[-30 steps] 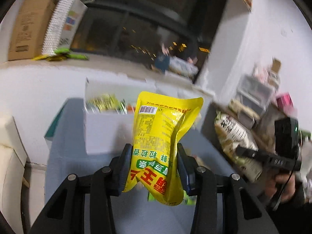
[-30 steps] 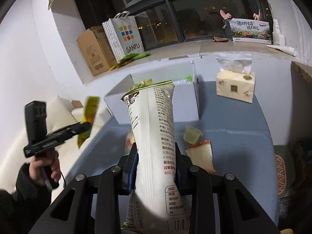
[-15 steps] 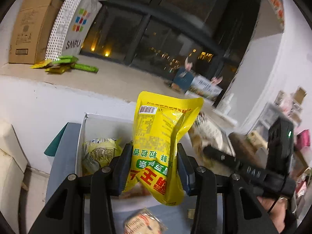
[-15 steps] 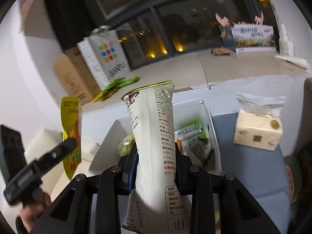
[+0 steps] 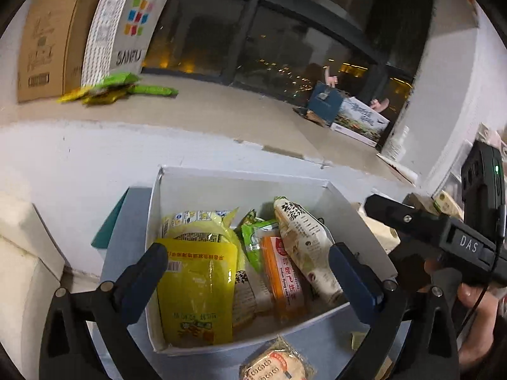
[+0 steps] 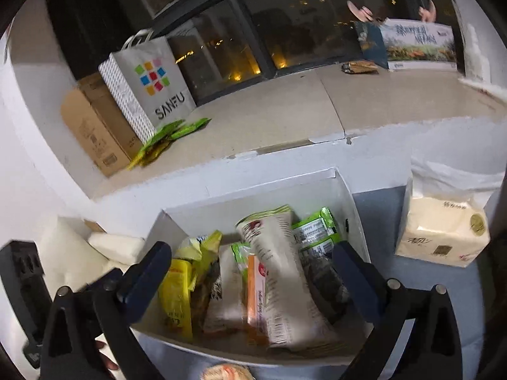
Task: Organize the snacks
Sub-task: 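Carry both bags over the white box and open both grippers, then grasp the brown wafer packet with orange-striped ends with the right gripper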
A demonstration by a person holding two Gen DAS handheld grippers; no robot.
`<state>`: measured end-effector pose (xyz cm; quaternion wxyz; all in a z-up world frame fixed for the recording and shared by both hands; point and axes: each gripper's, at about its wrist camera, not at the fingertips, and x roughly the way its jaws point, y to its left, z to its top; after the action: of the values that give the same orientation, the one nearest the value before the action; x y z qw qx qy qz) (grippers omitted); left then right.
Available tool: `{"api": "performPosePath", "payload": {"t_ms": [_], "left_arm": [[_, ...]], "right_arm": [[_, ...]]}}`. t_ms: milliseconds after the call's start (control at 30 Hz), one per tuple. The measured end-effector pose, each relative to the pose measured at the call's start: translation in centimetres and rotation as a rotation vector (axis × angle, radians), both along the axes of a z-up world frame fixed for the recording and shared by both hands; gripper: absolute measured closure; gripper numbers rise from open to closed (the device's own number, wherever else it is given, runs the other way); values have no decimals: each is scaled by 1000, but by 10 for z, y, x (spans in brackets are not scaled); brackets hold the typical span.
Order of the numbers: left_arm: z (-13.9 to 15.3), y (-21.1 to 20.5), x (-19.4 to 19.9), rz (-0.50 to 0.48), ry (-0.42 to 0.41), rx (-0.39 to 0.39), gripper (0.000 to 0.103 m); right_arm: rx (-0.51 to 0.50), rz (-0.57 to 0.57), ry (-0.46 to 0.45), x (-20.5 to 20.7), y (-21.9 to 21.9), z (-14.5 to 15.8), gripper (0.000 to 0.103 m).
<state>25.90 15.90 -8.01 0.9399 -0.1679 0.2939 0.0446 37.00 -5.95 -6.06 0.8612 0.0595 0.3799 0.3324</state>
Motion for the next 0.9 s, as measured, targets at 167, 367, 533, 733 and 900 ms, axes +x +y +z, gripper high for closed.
{"api": "performPosePath", "payload": {"t_ms": [167,367,533,733,900], "left_arm": [[29,-22,-29,-21,-59,56,0],[59,-55,-84,-85,-135,157,0],[65,-76,-129,-130,-150,176,0],[52,-105,-175,-172,-152,179,0],[28,-125,-201,-187,-140,164,0]], "right_arm": [[-26,48,-89,-27,1,19,0],[-80,180,-256,-82,-19,56,0],[-141,276,-370,-137,-53,77,0],[-148,277,-435,-195,-110,69,0],[-145,234,-392,-220,-148,41,0]]}}
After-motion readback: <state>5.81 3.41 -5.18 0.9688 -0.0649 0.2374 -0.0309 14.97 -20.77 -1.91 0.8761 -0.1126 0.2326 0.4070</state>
